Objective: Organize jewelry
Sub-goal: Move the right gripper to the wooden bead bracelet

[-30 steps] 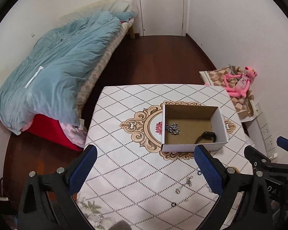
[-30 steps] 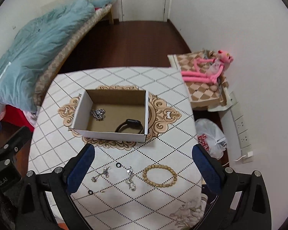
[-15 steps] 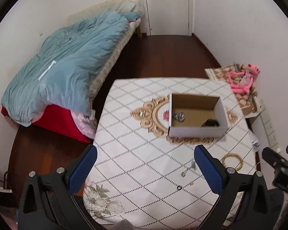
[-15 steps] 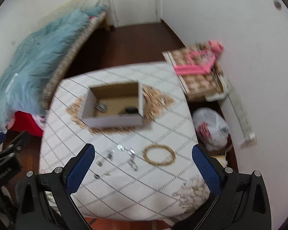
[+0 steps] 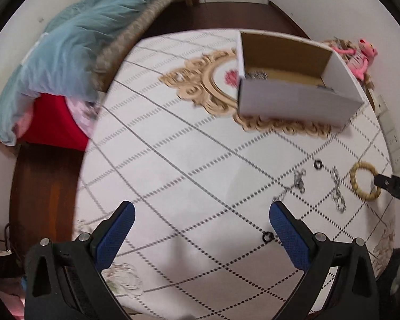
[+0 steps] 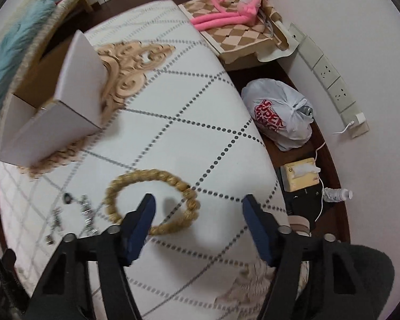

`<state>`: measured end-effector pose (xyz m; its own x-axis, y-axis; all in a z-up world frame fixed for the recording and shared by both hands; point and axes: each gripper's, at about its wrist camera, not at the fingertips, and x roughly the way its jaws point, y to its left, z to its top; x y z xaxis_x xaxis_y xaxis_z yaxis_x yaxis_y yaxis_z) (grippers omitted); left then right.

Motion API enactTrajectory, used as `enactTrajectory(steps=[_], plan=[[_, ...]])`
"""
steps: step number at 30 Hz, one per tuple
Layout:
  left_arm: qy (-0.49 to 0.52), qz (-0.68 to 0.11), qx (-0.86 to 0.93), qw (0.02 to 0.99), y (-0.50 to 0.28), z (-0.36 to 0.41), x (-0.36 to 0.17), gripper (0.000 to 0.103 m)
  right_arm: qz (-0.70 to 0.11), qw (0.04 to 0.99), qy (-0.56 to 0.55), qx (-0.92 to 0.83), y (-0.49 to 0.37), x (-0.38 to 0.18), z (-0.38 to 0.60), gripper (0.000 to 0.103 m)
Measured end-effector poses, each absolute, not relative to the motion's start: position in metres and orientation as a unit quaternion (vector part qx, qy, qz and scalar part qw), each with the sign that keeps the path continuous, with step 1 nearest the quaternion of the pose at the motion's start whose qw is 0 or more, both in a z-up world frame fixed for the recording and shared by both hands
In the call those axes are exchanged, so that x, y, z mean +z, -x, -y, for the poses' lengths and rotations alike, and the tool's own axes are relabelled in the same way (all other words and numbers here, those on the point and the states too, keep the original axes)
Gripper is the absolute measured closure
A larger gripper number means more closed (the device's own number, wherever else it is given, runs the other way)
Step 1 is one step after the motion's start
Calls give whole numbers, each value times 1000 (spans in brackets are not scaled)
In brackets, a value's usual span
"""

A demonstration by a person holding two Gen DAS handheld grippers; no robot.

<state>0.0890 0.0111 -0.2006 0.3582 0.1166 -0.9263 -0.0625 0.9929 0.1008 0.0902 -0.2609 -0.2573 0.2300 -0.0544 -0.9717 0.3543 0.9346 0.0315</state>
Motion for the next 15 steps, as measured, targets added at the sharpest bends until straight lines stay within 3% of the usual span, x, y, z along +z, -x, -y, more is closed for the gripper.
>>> enactTrajectory(steps=[3, 5, 6, 15], plan=[[-27, -570, 29, 821, -88, -3, -211, 1, -600, 783, -92, -134, -91, -260, 255, 53], [-29, -572, 12, 820, -86, 4, -215, 1, -592, 792, -81, -126, -89, -258, 252, 75], [-31, -572, 6, 820, -86, 7, -218, 1, -590, 795, -77, -122, -90, -257, 251, 93], [-60, -565, -43, 822, -96, 35, -230, 12, -589, 799, -90, -84, -71, -255, 242, 94]])
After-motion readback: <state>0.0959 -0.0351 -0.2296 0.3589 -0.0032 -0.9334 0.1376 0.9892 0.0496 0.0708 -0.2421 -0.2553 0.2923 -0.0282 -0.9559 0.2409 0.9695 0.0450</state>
